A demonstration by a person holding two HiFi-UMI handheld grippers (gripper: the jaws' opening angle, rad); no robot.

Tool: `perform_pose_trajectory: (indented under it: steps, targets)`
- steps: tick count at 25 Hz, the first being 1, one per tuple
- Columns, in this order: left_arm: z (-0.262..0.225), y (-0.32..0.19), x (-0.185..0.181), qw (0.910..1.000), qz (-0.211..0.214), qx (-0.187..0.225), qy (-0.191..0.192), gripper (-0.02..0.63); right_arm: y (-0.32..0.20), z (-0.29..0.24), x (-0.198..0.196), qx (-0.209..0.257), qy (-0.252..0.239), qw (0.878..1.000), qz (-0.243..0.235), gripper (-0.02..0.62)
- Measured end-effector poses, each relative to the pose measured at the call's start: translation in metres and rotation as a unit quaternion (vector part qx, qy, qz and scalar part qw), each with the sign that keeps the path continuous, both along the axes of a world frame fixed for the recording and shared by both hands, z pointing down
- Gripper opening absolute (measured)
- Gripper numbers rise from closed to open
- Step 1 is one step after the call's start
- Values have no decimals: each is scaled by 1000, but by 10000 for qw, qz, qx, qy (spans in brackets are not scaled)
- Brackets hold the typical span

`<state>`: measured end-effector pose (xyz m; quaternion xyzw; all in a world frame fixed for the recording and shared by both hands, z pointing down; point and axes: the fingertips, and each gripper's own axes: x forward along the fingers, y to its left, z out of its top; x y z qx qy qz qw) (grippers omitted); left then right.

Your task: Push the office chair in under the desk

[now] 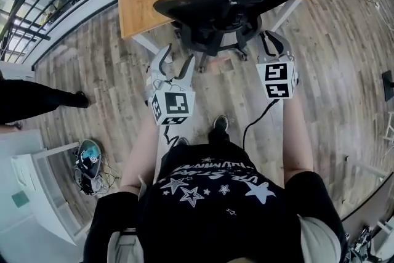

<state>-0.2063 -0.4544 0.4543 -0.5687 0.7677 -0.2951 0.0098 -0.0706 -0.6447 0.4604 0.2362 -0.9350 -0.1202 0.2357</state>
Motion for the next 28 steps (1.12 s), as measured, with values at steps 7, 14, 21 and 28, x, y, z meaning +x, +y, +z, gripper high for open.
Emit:
perform_pose_trajectory:
  steps: [7,14,21,28]
  targets:
    - [12,44,2,9985,262,213,422,176,52,6,12,-36,-7,9994,350,3]
    - [1,112,-6,9977,301,393,466,94,127,-8,8,-149,-162,9986,485,3]
    - [-12,174,-8,9970,334,505,481,77,193,-22,3,-315,-220,9983,428,3]
    - [-19,224,5,9952,448,656,567,9,249,-38,8,-246,-217,9984,462,2]
